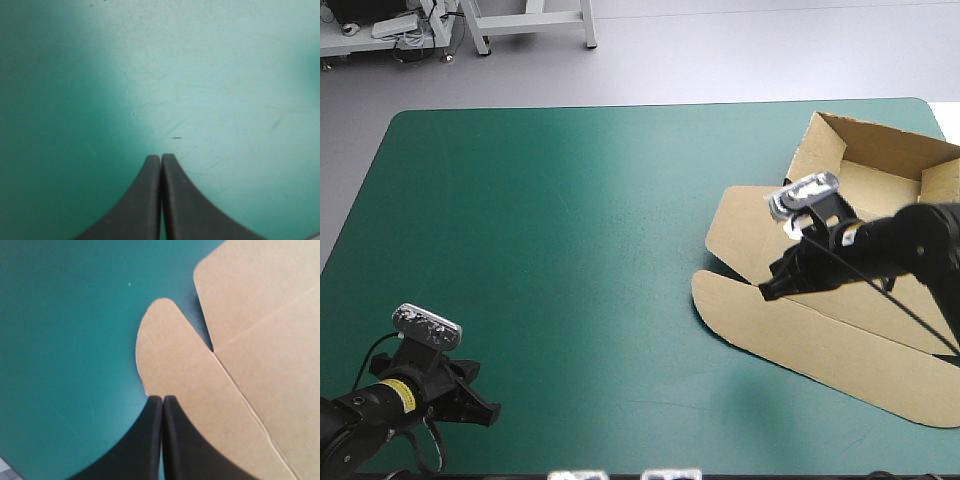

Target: Fold the box

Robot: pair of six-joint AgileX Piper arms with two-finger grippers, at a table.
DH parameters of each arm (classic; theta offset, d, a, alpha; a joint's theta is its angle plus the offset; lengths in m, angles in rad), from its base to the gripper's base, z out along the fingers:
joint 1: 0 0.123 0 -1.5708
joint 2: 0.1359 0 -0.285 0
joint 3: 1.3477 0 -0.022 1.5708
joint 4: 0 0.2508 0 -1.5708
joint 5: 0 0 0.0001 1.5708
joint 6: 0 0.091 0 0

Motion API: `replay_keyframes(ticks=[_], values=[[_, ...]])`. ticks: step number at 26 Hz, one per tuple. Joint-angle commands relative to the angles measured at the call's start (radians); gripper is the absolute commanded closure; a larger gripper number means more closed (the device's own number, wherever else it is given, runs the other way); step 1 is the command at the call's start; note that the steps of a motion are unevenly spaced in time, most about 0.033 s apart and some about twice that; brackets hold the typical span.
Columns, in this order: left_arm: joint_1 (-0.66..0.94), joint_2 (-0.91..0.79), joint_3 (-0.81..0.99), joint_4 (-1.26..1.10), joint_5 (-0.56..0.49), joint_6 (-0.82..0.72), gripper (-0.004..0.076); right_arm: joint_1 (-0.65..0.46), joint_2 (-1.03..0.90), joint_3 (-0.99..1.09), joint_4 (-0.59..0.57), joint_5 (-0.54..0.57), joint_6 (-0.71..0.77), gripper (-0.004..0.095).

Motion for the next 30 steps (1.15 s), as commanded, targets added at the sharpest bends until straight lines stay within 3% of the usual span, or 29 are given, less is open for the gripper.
replay_keyframes(ticks=[1,11,25,30], values=[[-0.008,0.005,-0.026,-0.024,-0.053,-0.011,0.0732,0.001,-0.210,0.191,-0.048,-0.148,-0.001,0.0923],[-0.008,0.005,0.013,-0.069,-0.128,-0.011,0.0732,0.001,-0.691,0.607,-0.056,-0.262,-0.005,0.0923],[-0.008,0.005,0.075,-0.077,-0.194,-0.011,0.0732,0.001,-0.760,0.667,-0.085,-0.264,-0.005,0.0925],[-0.008,0.005,0.075,-0.077,-0.148,-0.011,0.0732,0.001,-0.760,0.667,-0.092,-0.255,-0.005,0.0926]])
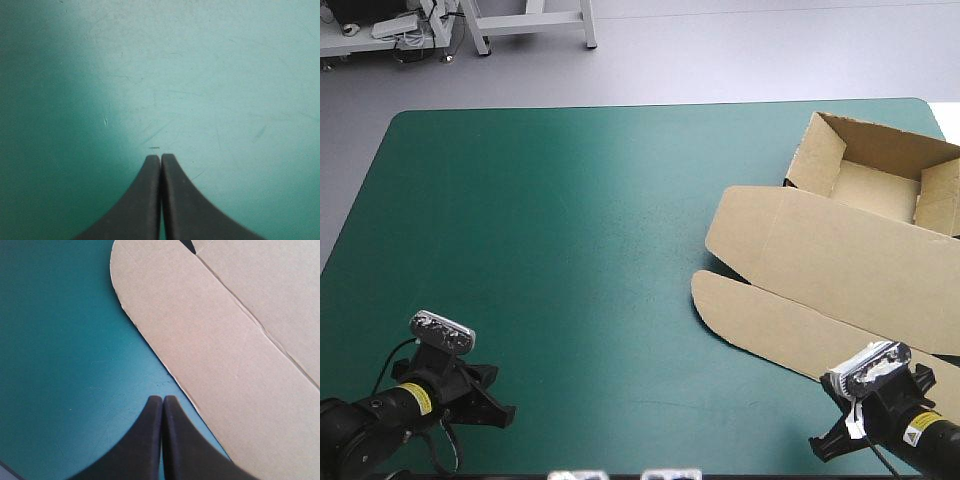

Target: Fold the box

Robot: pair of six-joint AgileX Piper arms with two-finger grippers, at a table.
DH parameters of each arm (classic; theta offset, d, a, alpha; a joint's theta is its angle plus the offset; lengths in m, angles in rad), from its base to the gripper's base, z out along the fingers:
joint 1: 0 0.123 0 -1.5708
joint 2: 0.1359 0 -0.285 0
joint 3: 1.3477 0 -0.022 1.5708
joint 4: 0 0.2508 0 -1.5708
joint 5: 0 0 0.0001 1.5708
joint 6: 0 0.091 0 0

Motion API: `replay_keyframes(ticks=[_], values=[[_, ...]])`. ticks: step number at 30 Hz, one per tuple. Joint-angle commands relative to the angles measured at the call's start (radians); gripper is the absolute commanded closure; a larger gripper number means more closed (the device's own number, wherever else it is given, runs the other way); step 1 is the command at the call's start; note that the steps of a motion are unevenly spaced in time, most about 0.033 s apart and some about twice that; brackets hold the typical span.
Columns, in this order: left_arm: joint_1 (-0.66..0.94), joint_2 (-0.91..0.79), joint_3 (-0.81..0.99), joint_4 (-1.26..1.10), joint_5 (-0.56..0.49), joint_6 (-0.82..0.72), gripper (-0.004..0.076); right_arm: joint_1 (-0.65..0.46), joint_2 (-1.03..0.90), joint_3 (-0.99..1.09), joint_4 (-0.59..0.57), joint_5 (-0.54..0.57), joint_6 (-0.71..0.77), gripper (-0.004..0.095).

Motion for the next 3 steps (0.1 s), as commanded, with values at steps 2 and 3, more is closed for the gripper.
replay_keyframes(ticks=[2,3], values=[[-0.008,0.005,-0.026,-0.005,-0.013,-0.011,0.0732,0.001,0.009,-0.024,0.017,-0.046,-0.008,0.0926],[-0.008,0.005,-0.026,-0.005,-0.015,-0.011,0.0732,0.001,0.009,-0.024,0.017,-0.046,-0.008,0.0926]])
